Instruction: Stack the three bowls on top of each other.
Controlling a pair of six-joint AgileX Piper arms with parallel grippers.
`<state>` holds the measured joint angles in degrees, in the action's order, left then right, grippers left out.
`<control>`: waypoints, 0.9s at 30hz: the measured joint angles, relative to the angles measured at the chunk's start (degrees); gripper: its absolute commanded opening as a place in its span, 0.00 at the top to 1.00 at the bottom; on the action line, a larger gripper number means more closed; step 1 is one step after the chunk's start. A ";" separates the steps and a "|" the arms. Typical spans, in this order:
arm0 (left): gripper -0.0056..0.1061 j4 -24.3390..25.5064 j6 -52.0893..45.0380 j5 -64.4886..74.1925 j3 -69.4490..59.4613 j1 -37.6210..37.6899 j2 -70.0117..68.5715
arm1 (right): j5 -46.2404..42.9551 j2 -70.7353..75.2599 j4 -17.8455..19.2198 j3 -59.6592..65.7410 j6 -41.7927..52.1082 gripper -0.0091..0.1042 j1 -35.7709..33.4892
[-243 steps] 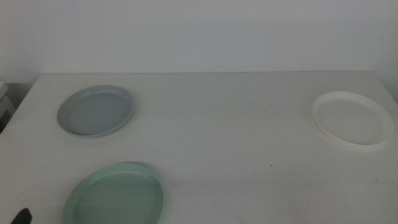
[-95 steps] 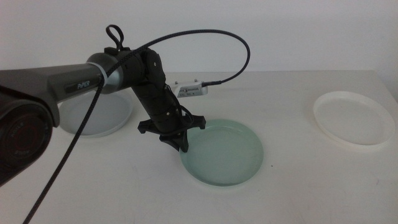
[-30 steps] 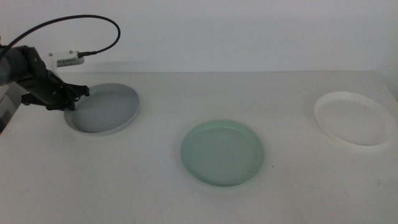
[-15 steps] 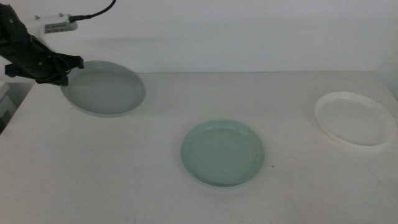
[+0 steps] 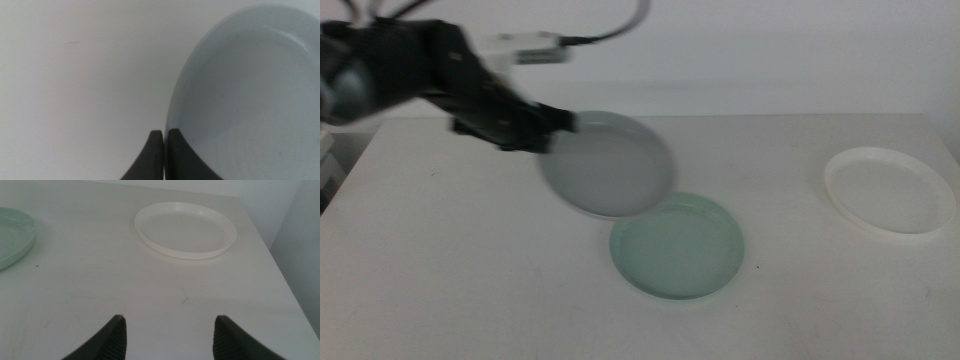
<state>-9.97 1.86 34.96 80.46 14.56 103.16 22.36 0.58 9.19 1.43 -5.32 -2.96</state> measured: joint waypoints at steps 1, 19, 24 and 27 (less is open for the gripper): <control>0.95 -0.14 0.33 -0.68 0.00 1.82 0.22 | 0.00 0.00 0.00 0.00 0.00 0.52 0.00; 0.95 -3.31 5.30 -4.19 0.00 11.50 9.35 | 0.00 0.00 0.00 0.00 0.00 0.52 0.00; 0.95 -4.30 5.35 -3.28 0.00 11.50 10.35 | 0.00 0.00 0.00 0.00 0.00 0.52 0.00; 0.93 -4.78 5.34 -1.68 0.00 11.50 11.05 | 0.00 0.00 0.00 0.00 0.00 0.52 0.00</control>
<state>-14.75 7.20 33.28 80.46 26.07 114.20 22.36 0.58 9.19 1.43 -5.32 -2.96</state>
